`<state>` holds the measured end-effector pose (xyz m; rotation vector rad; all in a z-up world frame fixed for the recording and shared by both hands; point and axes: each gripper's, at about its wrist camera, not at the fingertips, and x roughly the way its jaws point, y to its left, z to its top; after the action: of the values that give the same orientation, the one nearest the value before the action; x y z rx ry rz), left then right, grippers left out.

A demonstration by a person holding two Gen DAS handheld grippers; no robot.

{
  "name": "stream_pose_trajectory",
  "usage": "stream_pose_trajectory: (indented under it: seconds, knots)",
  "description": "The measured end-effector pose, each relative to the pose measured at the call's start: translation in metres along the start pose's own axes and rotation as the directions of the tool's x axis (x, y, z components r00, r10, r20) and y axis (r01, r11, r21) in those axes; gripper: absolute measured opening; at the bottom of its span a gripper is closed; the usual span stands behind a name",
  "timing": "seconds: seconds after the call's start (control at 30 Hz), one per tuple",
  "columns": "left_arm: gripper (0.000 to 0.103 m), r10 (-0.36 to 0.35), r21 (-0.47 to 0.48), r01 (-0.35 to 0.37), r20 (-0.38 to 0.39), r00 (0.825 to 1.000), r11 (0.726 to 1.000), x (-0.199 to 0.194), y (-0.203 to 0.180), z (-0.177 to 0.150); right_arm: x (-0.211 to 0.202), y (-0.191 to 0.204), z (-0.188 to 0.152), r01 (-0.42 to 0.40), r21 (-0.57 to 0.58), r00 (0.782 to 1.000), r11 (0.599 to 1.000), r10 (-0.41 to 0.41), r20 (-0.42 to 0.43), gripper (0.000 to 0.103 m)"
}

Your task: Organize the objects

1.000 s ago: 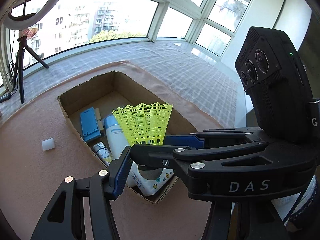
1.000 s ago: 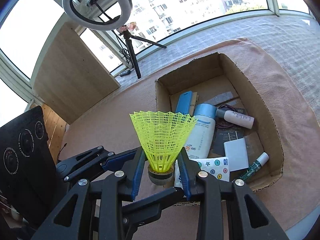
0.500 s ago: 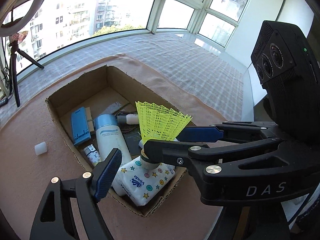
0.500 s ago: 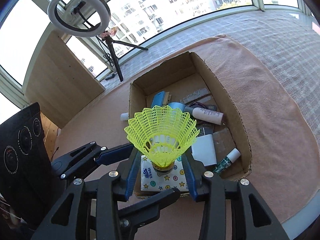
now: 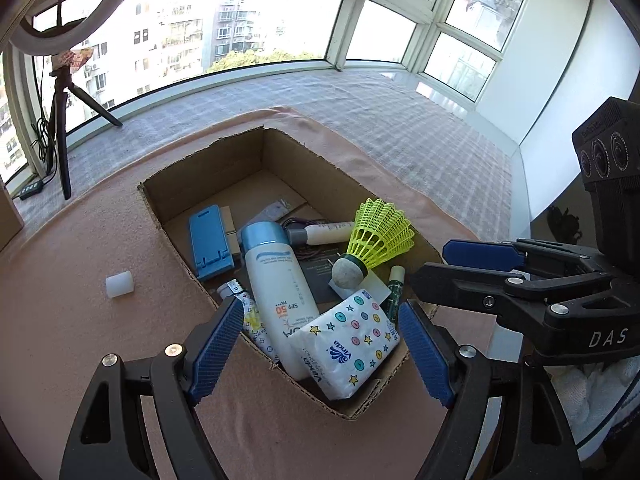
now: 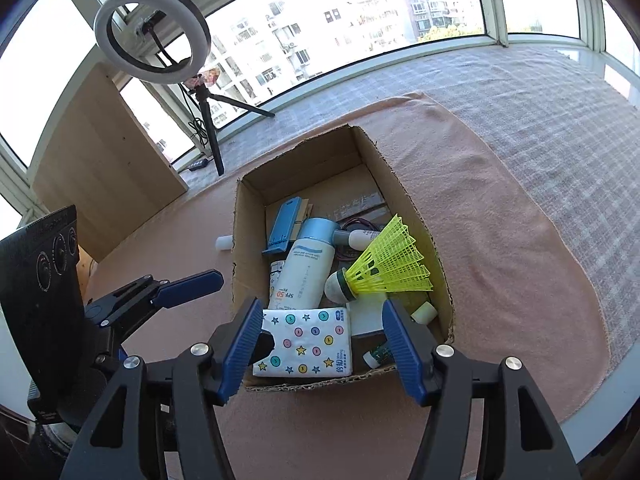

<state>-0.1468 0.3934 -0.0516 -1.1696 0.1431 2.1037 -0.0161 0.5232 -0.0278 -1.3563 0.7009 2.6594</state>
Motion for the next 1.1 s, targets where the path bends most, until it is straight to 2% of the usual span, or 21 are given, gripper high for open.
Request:
stream_pose_trajectory:
  seconds: [0.17, 0.3, 0.37, 0.47, 0.67, 0.8, 0.97, 1.1]
  knots:
    - [0.083, 0.045, -0.027, -0.045, -0.001, 0.999, 0.999, -0.003, 0.024, -0.002, -0.011, -0.002, -0.006, 0.011, 0.009, 1.000, 1.000, -0.011, 0.024, 0.059]
    - [0.083, 0.100, -0.085, -0.100, -0.006, 0.995, 0.991, -0.003, 0.056, -0.004, -0.020, -0.002, -0.011, 0.035, 0.005, 0.998, 0.999, -0.035, 0.044, 0.059]
    - [0.083, 0.133, -0.129, -0.132, -0.004, 0.991, 0.983, -0.002, 0.074, -0.005, -0.023, 0.000, -0.015, 0.042, -0.007, 0.998, 0.999, -0.042, 0.047, 0.059]
    - [0.082, 0.222, -0.168, -0.222, -0.017, 0.975, 0.961, 0.005, 0.103, -0.006, -0.026, 0.003, -0.022, 0.049, -0.015, 0.998, 0.999, -0.048, 0.049, 0.059]
    - [0.078, 0.279, -0.237, -0.288, -0.068, 0.958, 0.928, 0.026, 0.149, -0.010, -0.028, 0.006, -0.031, 0.034, -0.007, 0.998, 0.999, -0.034, 0.043, 0.059]
    - [0.075, 0.287, -0.263, -0.296, -0.073, 0.955, 0.918, 0.040, 0.164, -0.002, -0.029, 0.007, -0.035, 0.037, -0.013, 0.999, 0.999, -0.037, 0.035, 0.059]
    - [0.065, 0.311, -0.230, -0.328, -0.109, 0.944, 0.916, 0.063, 0.171, 0.009, -0.030, 0.003, -0.041, 0.044, -0.002, 0.999, 0.999, -0.044, 0.021, 0.059]
    - [0.064, 0.311, -0.224, -0.333, -0.127, 0.942, 0.916, 0.075, 0.174, 0.011, -0.035, -0.003, -0.045, 0.056, 0.009, 0.998, 0.998, -0.056, 0.026, 0.059]
